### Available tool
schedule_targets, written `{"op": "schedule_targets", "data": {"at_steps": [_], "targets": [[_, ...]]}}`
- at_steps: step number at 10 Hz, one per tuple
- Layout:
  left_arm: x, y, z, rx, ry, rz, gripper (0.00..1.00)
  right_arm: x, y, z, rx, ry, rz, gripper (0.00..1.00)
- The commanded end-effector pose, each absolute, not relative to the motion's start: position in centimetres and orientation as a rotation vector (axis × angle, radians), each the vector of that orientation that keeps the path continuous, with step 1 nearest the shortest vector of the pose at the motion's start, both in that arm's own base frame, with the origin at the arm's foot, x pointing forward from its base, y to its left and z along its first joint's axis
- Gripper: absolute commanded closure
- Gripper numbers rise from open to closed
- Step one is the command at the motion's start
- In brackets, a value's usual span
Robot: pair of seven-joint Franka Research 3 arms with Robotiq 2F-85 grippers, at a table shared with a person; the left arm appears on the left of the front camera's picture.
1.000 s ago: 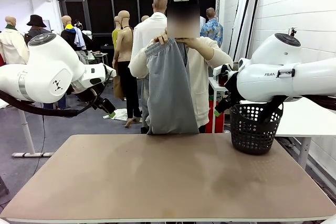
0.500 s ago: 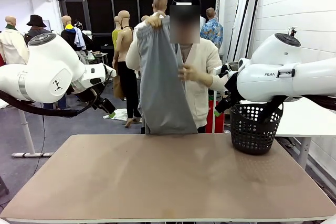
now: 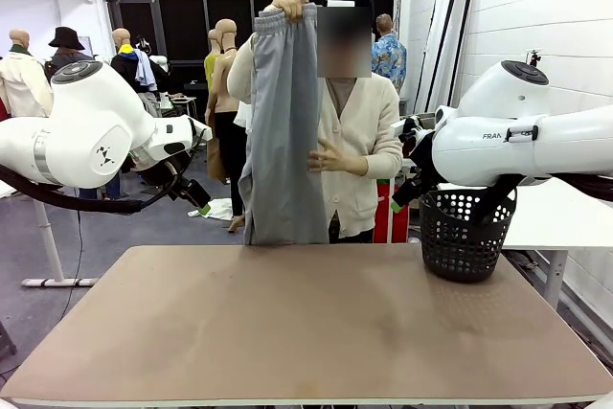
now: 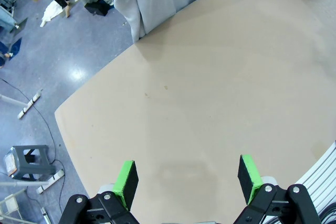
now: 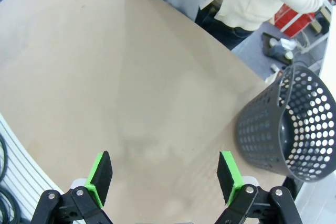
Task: Fold the training pants.
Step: Grab both ends of the Training pants handed by a person.
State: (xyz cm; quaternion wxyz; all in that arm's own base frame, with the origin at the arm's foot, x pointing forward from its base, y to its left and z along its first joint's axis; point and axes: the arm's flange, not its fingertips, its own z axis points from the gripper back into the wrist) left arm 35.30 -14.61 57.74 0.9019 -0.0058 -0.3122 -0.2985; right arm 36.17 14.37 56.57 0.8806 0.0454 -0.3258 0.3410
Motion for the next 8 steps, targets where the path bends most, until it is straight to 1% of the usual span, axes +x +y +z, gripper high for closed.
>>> {"op": "schedule_targets", "data": {"at_steps": [1,8], "targets": [[35.31,-14.5,57.68,-0.016,-0.641,-0.623,0.0,36.18,14.36,56.55,0.094,-0.679,0.709,0.0],[35.31,-14.5,57.68,-0.016,-0.641,-0.623,0.0,36.18,14.36,56.55,0.094,-0.679,0.709,0.0]]}}
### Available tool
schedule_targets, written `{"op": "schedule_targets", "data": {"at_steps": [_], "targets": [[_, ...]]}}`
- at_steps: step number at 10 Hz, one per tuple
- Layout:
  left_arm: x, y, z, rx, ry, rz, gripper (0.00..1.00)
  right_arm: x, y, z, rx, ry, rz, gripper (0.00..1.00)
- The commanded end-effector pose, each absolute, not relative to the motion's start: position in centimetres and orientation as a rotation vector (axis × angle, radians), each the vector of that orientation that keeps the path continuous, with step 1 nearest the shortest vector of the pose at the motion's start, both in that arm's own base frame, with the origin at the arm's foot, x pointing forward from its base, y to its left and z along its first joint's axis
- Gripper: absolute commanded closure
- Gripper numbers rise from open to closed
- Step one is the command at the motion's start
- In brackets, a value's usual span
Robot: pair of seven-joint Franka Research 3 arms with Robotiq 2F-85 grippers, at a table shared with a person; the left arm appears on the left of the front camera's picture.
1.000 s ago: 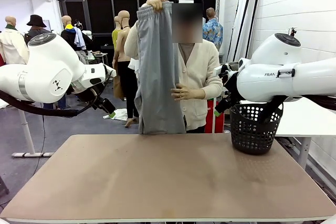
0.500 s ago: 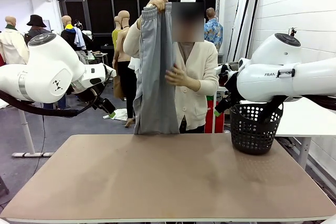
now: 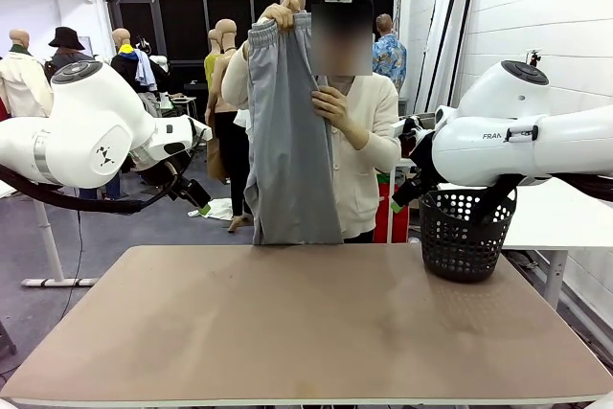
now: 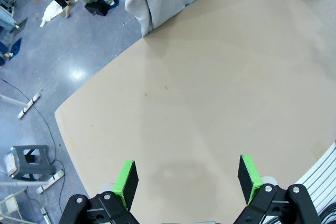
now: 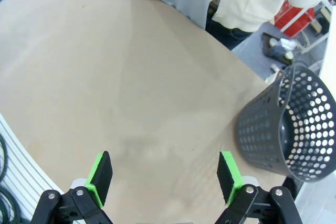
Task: Fold the training pants.
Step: Grab both ends of the Training pants handed by a person.
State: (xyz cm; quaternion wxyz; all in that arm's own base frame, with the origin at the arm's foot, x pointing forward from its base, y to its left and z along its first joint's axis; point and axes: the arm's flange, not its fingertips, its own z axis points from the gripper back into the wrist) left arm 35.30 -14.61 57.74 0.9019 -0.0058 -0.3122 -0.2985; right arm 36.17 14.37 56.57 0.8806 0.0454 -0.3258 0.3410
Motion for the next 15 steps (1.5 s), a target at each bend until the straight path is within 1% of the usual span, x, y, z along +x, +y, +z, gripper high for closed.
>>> {"op": "schedule_targets", "data": {"at_steps": [1,15], "targets": [[35.31,-14.5,57.68,-0.016,-0.641,-0.623,0.0,36.18,14.36,56.55,0.094,-0.679,0.709,0.0],[35.31,-14.5,57.68,-0.016,-0.641,-0.623,0.0,36.18,14.36,56.55,0.094,-0.679,0.709,0.0]]}}
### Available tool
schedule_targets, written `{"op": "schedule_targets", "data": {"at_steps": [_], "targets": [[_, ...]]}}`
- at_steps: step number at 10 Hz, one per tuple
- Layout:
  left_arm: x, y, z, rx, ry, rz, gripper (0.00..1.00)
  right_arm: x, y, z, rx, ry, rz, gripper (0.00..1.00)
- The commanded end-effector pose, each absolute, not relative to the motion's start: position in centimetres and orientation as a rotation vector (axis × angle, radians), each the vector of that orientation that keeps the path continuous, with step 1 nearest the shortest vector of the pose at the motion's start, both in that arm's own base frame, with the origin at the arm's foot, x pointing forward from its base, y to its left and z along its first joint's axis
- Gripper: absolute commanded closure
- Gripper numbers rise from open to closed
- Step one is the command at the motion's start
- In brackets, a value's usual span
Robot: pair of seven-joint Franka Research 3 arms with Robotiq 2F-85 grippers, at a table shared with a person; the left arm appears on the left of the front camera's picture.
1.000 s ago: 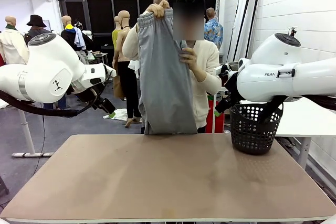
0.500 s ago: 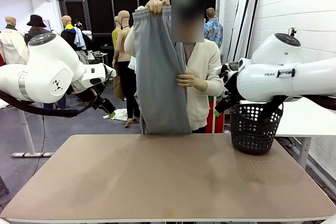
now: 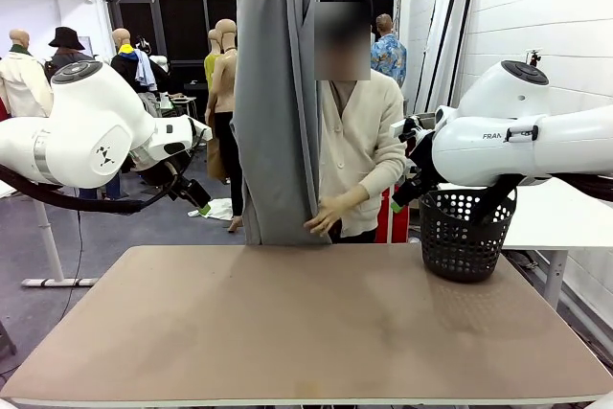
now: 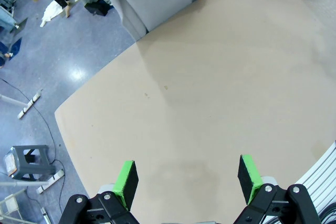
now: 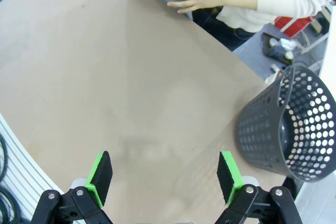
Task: Fold the training pants.
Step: Grab both ends of the Training pants handed by a person.
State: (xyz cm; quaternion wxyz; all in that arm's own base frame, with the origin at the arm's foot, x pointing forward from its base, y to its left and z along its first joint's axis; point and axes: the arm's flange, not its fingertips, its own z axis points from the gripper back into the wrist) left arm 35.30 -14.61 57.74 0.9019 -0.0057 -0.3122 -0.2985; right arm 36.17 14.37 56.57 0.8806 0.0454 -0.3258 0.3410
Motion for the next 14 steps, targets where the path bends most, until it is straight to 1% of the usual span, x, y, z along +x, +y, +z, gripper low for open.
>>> {"op": "schedule_targets", "data": {"at_steps": [1,14], "targets": [[35.31,-14.5,57.68,-0.016,-0.641,-0.623,0.0,36.18,14.36,56.55,0.094,-0.679,0.709,0.0],[35.31,-14.5,57.68,-0.016,-0.641,-0.623,0.0,36.18,14.36,56.55,0.094,-0.679,0.709,0.0]]}}
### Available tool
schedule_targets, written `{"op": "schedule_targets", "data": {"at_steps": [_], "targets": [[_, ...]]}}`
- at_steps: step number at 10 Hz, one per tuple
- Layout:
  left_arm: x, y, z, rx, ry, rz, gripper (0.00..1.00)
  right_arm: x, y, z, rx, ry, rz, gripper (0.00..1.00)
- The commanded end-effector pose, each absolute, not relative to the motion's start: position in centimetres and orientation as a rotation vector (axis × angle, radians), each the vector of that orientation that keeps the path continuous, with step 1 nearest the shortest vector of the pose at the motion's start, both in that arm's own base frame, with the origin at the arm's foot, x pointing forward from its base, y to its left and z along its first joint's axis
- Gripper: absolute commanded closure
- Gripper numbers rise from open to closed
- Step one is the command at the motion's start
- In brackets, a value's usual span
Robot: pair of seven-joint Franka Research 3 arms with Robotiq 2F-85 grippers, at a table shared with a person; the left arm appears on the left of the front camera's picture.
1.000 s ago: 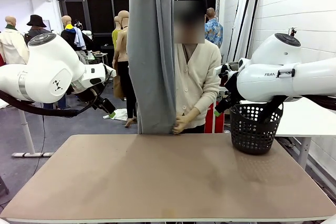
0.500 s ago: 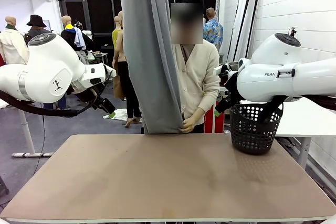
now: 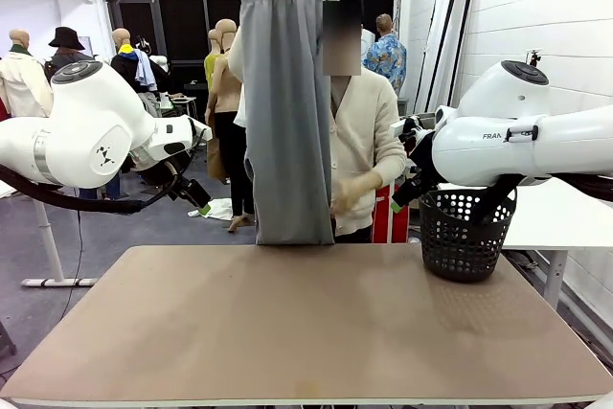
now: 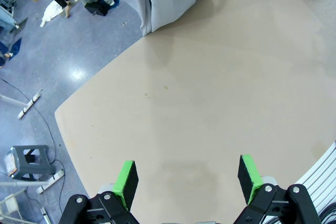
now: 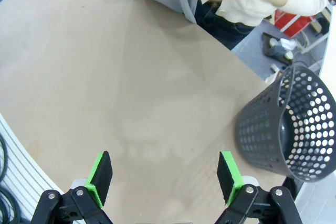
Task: Fold the training pants.
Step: Grab both ends of the Training pants handed by a person.
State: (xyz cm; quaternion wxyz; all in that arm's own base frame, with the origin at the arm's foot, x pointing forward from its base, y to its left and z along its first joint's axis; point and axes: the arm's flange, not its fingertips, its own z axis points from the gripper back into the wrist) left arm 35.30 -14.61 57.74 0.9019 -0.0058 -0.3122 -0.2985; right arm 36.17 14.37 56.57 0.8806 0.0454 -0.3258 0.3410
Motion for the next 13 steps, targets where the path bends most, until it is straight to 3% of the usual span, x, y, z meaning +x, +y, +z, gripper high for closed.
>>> {"op": "schedule_targets", "data": {"at_steps": [1,13], "targets": [[35.31,-14.5,57.68,-0.016,-0.641,-0.623,0.0,36.18,14.36,56.55,0.094,-0.679,0.709,0.0],[35.31,-14.5,57.68,-0.016,-0.641,-0.623,0.0,36.18,14.36,56.55,0.094,-0.679,0.709,0.0]]}}
